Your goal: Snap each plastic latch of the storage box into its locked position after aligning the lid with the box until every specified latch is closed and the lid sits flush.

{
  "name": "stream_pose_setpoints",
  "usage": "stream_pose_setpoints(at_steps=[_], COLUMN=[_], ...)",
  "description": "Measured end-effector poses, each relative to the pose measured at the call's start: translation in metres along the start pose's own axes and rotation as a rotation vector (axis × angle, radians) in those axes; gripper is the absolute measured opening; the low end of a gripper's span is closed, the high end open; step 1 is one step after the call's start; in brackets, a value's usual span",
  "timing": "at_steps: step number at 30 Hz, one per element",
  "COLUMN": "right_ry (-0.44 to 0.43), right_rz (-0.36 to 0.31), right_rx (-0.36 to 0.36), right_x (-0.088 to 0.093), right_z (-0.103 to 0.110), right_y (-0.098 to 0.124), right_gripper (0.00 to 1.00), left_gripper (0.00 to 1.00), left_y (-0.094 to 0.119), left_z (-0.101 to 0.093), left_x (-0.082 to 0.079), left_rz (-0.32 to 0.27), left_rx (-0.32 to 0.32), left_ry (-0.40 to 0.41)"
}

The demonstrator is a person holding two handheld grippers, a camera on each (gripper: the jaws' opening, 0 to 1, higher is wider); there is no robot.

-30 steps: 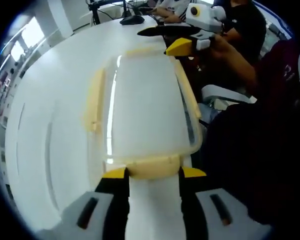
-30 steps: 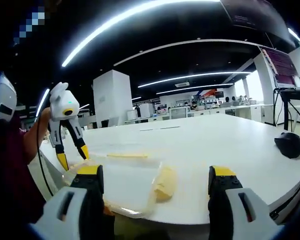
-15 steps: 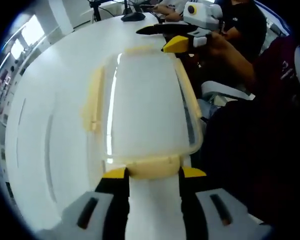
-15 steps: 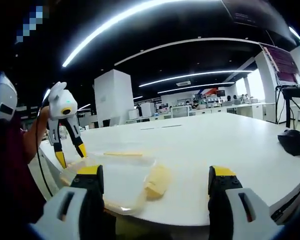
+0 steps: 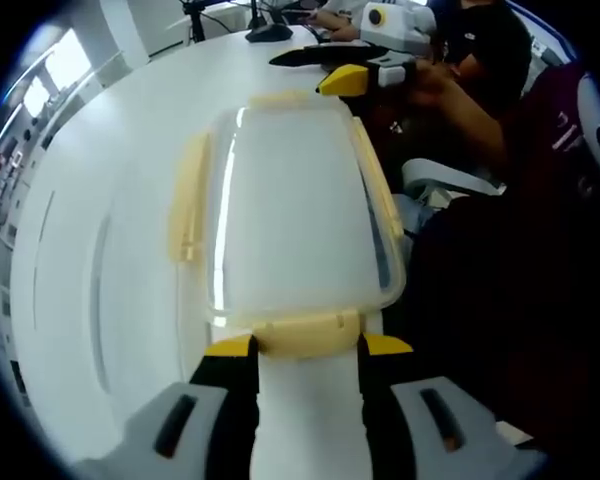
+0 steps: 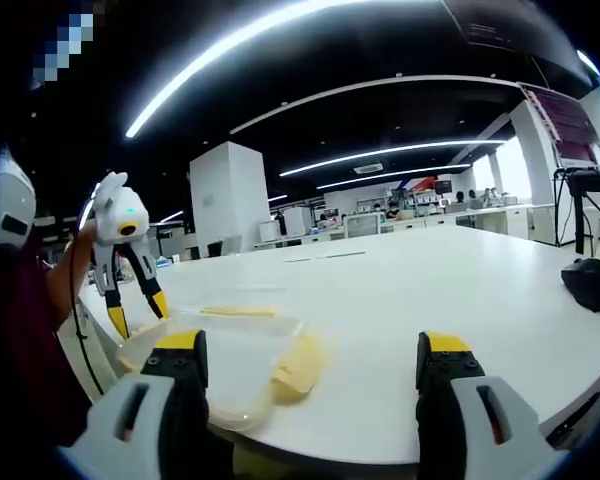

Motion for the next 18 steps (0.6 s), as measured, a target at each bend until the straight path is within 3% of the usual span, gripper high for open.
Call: stream_pose_setpoints(at_steps=[18], right_ry=[0.006], right_rz=[-0.023], right_rx=[-0.009], right_x=[0.000], right_z=[0.003], right_y=[-0.005], right_gripper=[0.85], left_gripper=[0.38], left_y=[0.006], left_z=[-0.003], left_x=[0.016], left_rz=[0.006], left_rx=[-0.011], left_ry=[0.022])
Point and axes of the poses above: the point that each gripper's makers call its tool centre point, and the gripper's own axes: y roughly backward along the fingers, z roughly to its left, x roughly out of its underside, the point moved 3 cm from there along y, roughly backward along the fingers, and after that the axes turned 9 degrees about -z, right-handed, at the moved point
